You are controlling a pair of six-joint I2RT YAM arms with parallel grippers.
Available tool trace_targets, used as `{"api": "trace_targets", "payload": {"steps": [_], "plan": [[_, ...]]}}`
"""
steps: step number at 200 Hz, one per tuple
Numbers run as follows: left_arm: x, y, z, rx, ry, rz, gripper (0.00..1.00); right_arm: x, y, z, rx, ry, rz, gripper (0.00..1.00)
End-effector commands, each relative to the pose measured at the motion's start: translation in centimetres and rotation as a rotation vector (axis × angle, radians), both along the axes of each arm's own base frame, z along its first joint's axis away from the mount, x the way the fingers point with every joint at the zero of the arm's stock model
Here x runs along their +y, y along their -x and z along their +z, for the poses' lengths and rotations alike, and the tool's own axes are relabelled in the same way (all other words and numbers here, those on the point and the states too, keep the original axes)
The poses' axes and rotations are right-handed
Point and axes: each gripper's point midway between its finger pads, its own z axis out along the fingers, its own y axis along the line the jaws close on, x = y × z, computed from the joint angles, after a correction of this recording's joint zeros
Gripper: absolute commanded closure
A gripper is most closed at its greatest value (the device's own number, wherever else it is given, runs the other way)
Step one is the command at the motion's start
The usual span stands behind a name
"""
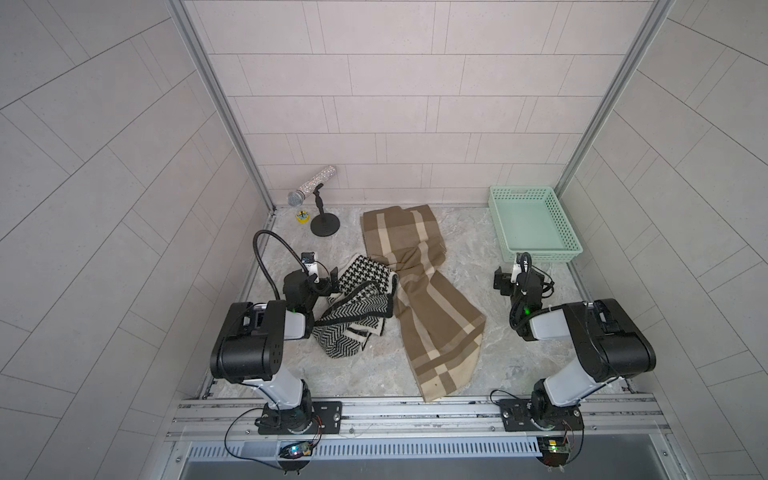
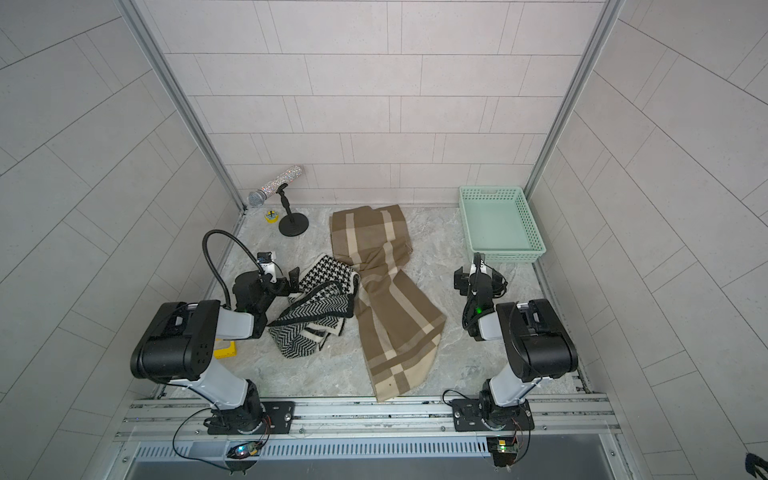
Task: Roll up the scarf and place it into the basket
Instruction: Move the scarf to the center of the board.
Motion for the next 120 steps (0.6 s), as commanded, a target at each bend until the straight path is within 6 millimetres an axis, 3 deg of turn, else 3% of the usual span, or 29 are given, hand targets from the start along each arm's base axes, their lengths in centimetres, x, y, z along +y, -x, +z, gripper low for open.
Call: {"api": "trace_targets", "payload": {"steps": [1, 30, 48, 93, 100, 120], "plan": [[-0.2, 0.1, 0.6, -0.022, -0.007, -0.012, 0.00, -0.1, 0.2, 0.4, -0.005, 0.015, 0.001, 0.00], [-0.2, 0.2, 0.8, -0.028, -0.003, -0.012, 0.00, 0.1, 0.3, 0.6, -0.010, 0.018, 0.016, 0.00], [1.1, 0.6, 1.5, -0.053, 0.015, 0.058, 0.00, 0.2, 0.6, 1.7, -0.017, 0.020, 0.025, 0.00], [3.2, 1.9, 4.9, -0.144, 0.030, 0.183, 0.00, -1.4, 2.5, 4.7, -0.052, 0.001, -0.080, 0.00], [3.3, 2.6, 4.2, -0.127, 0.032, 0.189, 0.00, -1.7, 2.8, 4.9, -0.047, -0.011, -0.106, 0.00], [3.4, 2.7, 5.1, -0.129, 0.034, 0.199, 0.00, -2.4, 3.6, 5.3, 0.001, -0.056, -0.173, 0.00]]}}
